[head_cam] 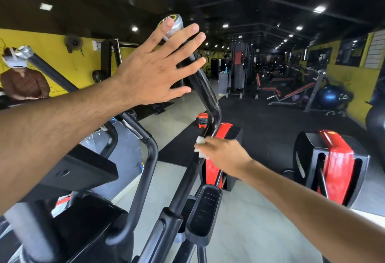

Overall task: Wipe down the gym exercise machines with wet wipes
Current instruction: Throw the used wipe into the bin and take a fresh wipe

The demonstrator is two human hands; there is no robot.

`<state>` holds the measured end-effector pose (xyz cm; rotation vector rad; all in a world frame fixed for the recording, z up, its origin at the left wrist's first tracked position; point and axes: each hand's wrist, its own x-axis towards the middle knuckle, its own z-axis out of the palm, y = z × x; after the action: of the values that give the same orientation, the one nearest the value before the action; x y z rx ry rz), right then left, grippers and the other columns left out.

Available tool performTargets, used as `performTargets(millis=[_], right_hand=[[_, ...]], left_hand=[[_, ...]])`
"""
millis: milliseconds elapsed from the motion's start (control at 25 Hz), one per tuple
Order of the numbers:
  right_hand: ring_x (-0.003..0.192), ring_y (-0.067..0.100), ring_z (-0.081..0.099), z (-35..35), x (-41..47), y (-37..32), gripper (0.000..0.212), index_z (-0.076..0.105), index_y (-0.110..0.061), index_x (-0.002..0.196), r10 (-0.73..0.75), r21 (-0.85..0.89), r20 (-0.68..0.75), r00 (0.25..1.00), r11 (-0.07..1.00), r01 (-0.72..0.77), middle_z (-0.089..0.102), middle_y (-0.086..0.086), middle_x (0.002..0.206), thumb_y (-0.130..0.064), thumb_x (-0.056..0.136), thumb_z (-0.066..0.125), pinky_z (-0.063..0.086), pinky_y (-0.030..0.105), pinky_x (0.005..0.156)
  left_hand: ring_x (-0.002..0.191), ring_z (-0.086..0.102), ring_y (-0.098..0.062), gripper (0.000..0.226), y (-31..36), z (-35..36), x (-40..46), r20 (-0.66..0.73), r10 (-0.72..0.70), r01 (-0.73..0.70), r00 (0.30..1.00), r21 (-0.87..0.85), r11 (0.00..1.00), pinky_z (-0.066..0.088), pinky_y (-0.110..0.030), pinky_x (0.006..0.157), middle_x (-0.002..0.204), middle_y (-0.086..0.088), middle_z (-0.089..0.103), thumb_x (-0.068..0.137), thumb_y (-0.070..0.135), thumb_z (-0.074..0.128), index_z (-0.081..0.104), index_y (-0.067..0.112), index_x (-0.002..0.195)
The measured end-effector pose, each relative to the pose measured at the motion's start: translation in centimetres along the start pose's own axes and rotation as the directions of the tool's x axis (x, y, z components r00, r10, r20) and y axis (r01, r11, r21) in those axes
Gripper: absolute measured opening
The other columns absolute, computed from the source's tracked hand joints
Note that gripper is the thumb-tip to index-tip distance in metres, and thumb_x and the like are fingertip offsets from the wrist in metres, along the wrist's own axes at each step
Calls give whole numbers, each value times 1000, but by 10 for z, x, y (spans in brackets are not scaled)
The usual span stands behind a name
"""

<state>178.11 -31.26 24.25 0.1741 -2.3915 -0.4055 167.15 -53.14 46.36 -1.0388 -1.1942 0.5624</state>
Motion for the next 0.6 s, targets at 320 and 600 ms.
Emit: performTargets(millis=[320,600], right_hand=[[81,20,71,14,-17,-33,53,65,-13,123,90,141,-66,994,987,-80,71,3,100,0,74,78,55,29,52],[76,16,67,4,-14,-9,62,67,-22,123,141,65,-7,990,988,-140,66,-3,92,2,69,81,39,23,43]], left_hand=[[160,-3,-42,74,5,2,2,-5,-35,35,999,-3,999,-3,-63,123,173,-22,-1,107,65,23,17,21,166],[160,-3,-42,75,12,2,1,9,-64,64,998,-6,998,-6,-63,122,173,-23,-4,106,66,21,16,22,166]])
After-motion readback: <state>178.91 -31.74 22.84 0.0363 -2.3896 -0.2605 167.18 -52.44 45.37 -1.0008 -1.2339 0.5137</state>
